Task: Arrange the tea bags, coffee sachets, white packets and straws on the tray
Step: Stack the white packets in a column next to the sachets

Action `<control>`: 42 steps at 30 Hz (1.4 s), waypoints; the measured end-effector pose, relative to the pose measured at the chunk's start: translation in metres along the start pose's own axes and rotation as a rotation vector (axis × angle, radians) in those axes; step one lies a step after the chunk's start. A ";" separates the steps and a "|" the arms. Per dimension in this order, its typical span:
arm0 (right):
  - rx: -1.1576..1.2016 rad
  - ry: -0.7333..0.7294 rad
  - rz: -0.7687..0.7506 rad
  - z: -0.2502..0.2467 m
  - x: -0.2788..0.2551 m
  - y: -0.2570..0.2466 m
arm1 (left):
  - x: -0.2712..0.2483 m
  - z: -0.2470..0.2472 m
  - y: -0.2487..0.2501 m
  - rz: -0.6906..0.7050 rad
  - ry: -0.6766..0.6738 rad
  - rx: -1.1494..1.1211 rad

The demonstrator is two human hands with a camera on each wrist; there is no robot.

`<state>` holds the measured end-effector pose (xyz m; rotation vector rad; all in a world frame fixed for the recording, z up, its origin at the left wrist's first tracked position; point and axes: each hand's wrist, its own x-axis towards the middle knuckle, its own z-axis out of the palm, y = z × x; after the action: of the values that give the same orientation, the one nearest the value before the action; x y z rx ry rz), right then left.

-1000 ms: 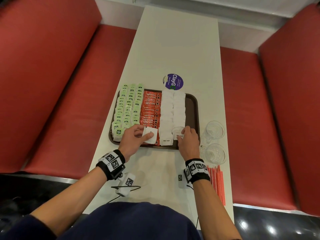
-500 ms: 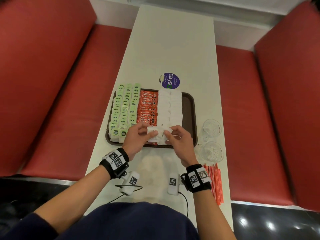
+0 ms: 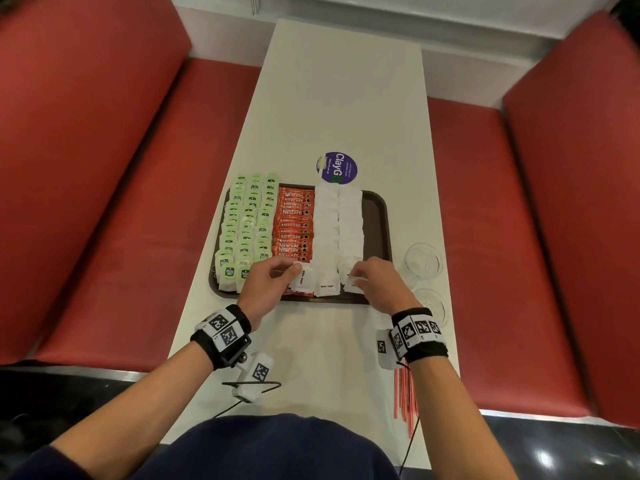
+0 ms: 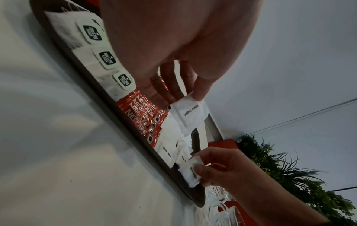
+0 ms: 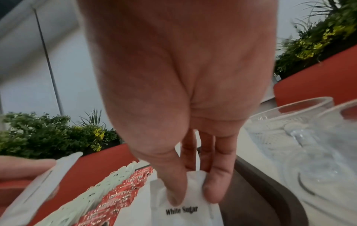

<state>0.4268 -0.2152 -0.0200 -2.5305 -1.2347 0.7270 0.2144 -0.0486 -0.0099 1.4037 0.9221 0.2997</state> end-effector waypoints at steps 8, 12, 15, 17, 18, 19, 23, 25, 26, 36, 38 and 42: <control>-0.121 0.202 -0.007 0.014 -0.001 -0.008 | 0.000 0.004 0.005 -0.017 -0.055 -0.104; 0.129 0.397 -0.009 0.015 -0.008 -0.021 | -0.001 0.007 0.007 -0.034 -0.060 -0.169; 0.635 0.339 0.058 0.004 -0.022 -0.044 | -0.002 0.011 0.010 -0.027 -0.056 -0.210; 0.810 0.254 0.070 0.001 -0.030 -0.053 | -0.003 0.015 0.014 -0.019 -0.059 -0.228; 0.843 0.230 0.062 0.001 -0.032 -0.053 | -0.003 0.017 0.015 -0.010 -0.066 -0.225; 0.858 0.218 0.053 0.001 -0.033 -0.052 | -0.003 0.019 0.017 -0.003 -0.077 -0.217; 0.773 0.255 0.058 -0.006 -0.032 -0.038 | -0.001 0.022 0.018 0.070 -0.134 -0.098; 0.636 0.332 0.080 -0.009 -0.033 -0.028 | 0.001 0.021 0.014 0.198 -0.142 0.122; 0.557 0.363 0.096 -0.010 -0.033 -0.023 | 0.002 0.019 0.010 0.269 -0.141 0.252; 0.014 0.115 0.173 0.021 -0.025 -0.007 | 0.004 0.010 -0.041 0.556 -0.340 0.877; 0.016 0.133 0.190 0.026 -0.024 -0.008 | 0.005 0.010 -0.045 0.578 -0.347 0.918; 0.126 0.250 0.239 0.036 -0.024 -0.009 | 0.007 0.012 -0.044 0.592 -0.347 0.914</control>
<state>0.3891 -0.2288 -0.0392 -2.5926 -0.7907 0.4965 0.2129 -0.0615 -0.0541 2.4809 0.3109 0.0473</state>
